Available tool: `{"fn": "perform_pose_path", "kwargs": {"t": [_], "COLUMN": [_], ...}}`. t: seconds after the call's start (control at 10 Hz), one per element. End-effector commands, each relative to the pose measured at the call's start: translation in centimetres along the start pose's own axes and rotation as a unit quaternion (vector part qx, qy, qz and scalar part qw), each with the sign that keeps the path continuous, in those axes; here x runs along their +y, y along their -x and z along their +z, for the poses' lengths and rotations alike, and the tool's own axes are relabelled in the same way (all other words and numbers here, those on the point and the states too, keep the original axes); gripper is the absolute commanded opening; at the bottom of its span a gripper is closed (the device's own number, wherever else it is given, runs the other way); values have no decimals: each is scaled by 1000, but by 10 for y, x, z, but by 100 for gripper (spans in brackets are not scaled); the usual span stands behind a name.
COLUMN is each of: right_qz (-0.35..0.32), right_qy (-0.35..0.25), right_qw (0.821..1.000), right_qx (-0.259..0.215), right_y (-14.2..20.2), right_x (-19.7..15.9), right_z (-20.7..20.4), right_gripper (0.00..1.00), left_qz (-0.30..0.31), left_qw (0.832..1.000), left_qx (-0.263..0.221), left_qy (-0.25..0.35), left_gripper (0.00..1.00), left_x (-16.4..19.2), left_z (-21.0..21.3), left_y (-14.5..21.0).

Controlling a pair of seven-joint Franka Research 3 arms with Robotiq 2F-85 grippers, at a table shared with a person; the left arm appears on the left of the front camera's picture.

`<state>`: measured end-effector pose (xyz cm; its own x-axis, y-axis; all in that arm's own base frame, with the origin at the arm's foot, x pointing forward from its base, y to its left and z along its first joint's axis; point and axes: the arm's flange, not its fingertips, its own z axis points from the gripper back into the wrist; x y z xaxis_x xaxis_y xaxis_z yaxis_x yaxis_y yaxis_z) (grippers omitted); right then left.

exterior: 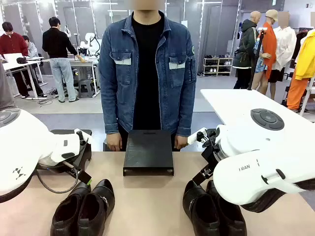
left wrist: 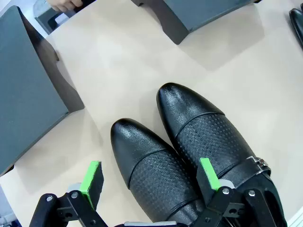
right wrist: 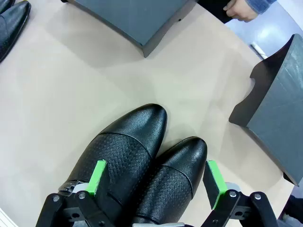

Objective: Place the shoes on the stand as instructed by the person.
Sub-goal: Pick up one pair of Shoes and place it on the Shoes Stand indicated by the person.

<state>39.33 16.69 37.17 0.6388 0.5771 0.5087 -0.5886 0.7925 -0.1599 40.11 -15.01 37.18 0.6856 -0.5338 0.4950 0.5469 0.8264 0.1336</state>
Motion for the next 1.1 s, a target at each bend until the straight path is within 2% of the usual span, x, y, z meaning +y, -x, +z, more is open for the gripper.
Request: {"fn": "perform_pose_path", "kwargs": {"t": [0.0,1.0], "right_qz": [-1,-1], "right_qy": [0,0], "right_qw": [1000,1000], "right_qx": [0,0], "right_y": [0,0], "right_x": [0,0], "right_z": [0,0], "right_gripper": [100,100], "left_qz": [0,0], "left_qw": [1000,1000], "left_qx": [0,0], "left_qy": [0,0], "left_gripper": [100,100], "left_x": [0,0], "left_z": [0,0], "left_y": [0,0]}}
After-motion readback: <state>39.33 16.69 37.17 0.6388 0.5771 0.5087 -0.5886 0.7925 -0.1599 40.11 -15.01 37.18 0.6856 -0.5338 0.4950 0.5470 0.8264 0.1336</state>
